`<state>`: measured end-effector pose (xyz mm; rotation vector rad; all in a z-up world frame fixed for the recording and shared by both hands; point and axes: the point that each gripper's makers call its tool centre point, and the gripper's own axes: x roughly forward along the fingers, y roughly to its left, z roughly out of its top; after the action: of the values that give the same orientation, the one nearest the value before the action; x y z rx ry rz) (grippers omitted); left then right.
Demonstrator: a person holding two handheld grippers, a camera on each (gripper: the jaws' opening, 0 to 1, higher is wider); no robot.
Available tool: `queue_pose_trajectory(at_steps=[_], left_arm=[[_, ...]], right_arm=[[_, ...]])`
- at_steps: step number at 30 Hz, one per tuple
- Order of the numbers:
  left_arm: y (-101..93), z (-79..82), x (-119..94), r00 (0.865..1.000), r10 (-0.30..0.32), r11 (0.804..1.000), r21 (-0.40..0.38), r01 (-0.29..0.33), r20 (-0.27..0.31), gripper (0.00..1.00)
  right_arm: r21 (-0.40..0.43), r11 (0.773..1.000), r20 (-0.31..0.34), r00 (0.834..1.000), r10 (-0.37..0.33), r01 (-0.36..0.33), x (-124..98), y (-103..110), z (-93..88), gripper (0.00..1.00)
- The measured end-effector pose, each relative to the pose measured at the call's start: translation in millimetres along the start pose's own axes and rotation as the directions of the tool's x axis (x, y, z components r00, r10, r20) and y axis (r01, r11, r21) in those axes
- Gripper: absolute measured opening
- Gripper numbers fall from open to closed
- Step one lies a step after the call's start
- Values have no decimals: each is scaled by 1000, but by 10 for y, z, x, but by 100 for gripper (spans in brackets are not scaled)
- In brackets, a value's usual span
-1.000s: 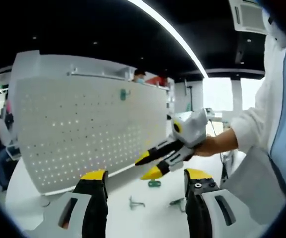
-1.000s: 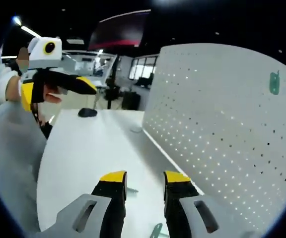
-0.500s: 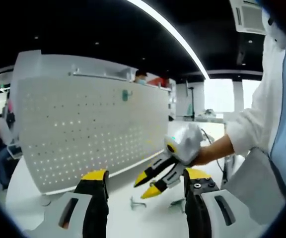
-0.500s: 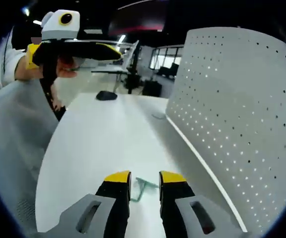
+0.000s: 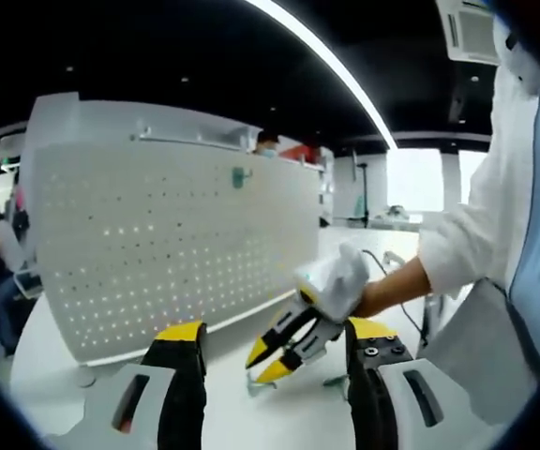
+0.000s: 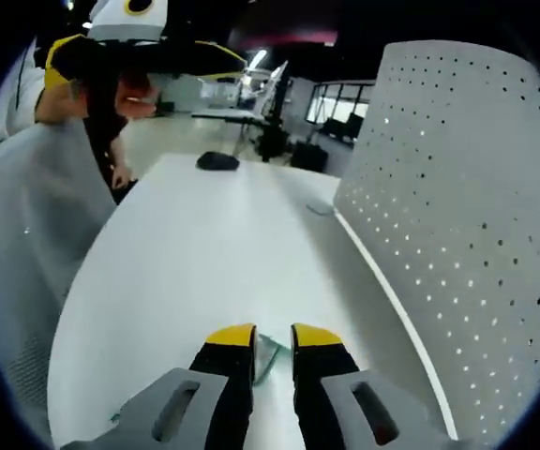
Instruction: Insert the hook assembly into the mounting plate slot until the hook locks in place.
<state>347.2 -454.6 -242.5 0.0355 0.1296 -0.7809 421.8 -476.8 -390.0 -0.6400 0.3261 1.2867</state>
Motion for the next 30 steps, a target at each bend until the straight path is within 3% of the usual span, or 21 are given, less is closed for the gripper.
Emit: queue_pose_trajectory(at_steps=[6,16,30], left_arm=[[-17,-9,11,1000,-7,1000,2,7,-6,60],[15,13,-9,1000,2,1000,-3,-2,5,60],[-5,16,1,1000,-10,1000,-11,10,9,59]], right_arm=[[-37,998,-42,998,54,-55,75,67,-55,9],[-118,990,-100,993,68,-79,161,43,-117,8],[-66,996,-134,990,50,-59,65,-4,-224,0]])
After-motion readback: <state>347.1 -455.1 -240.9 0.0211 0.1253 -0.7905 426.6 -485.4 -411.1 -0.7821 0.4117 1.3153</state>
